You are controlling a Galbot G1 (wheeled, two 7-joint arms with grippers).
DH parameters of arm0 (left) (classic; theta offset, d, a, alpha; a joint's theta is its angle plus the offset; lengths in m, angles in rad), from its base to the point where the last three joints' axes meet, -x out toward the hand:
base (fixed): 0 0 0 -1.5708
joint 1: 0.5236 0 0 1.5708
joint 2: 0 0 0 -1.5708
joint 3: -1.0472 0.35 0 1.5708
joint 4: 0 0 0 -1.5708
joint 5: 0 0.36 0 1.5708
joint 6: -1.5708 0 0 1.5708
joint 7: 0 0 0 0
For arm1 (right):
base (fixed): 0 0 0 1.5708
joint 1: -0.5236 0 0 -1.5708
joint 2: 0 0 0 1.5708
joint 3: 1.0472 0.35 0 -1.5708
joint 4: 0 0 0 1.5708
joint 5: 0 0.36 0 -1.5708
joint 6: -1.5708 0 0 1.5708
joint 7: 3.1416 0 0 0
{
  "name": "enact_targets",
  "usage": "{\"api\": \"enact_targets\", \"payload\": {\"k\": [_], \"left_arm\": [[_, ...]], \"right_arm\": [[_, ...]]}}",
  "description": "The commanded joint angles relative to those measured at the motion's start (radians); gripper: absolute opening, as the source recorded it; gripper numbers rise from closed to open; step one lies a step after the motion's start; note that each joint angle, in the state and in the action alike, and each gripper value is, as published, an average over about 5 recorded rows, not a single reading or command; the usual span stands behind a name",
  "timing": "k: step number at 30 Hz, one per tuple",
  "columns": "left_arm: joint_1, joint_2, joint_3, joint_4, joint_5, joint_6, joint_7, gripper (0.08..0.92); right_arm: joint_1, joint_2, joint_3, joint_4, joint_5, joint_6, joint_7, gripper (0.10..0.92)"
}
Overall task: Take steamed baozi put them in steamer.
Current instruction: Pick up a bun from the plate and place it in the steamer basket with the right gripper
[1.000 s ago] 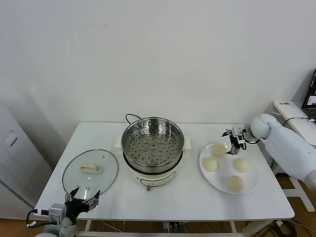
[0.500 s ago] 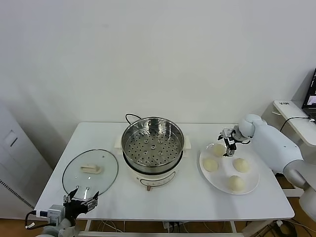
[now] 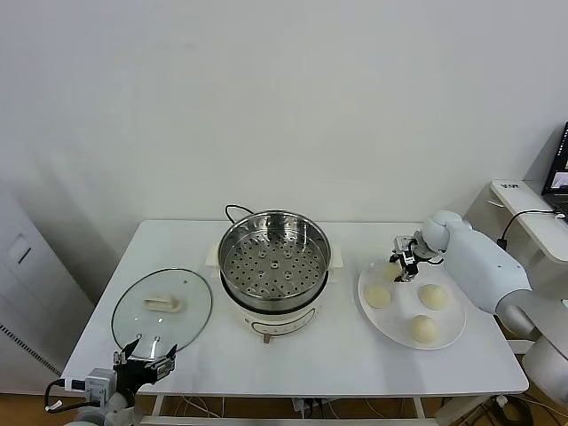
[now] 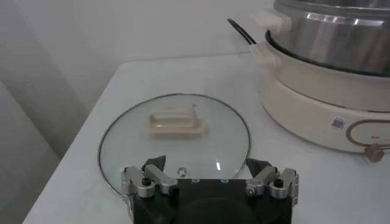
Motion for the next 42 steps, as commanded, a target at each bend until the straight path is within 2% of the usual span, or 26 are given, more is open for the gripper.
{"api": "enact_targets", "payload": {"k": [1,9,14,20,29,36,42], "left_arm": [[0.006,-0.003,-0.007,-0.002,0.001,0.0,-0.002,0.823],[0.015,-0.002,-0.004,-0.006,0.001,0.002,-0.004,0.823],[0.006,0.001,0.003,-0.007,0.001,0.005,-0.004,0.823],[-0.001,0.004,0.009,-0.008,0.0,0.01,-0.005,0.823],[-0.002,0.003,0.011,-0.012,-0.008,0.011,-0.007,0.823],[0.0,0.005,0.011,-0.022,-0.008,0.013,-0.01,0.823],[0.002,0.01,0.011,-0.019,-0.01,0.012,-0.013,0.823]], "right_arm": [[0.049,-0.043,-0.066,0.097,0.049,-0.015,-0.004,0.476],[0.35,-0.154,-0.325,0.333,0.263,0.007,-0.047,0.476],[0.508,-0.109,-0.379,0.343,0.293,0.166,-0.102,0.483],[0.556,0.014,-0.332,0.29,0.293,0.376,-0.157,0.484],[0.524,0.198,-0.248,0.267,0.193,0.705,-0.203,0.484],[0.467,0.222,-0.238,0.358,0.039,0.751,-0.174,0.484],[0.379,0.264,-0.182,0.368,-0.13,0.751,-0.154,0.484]]}}
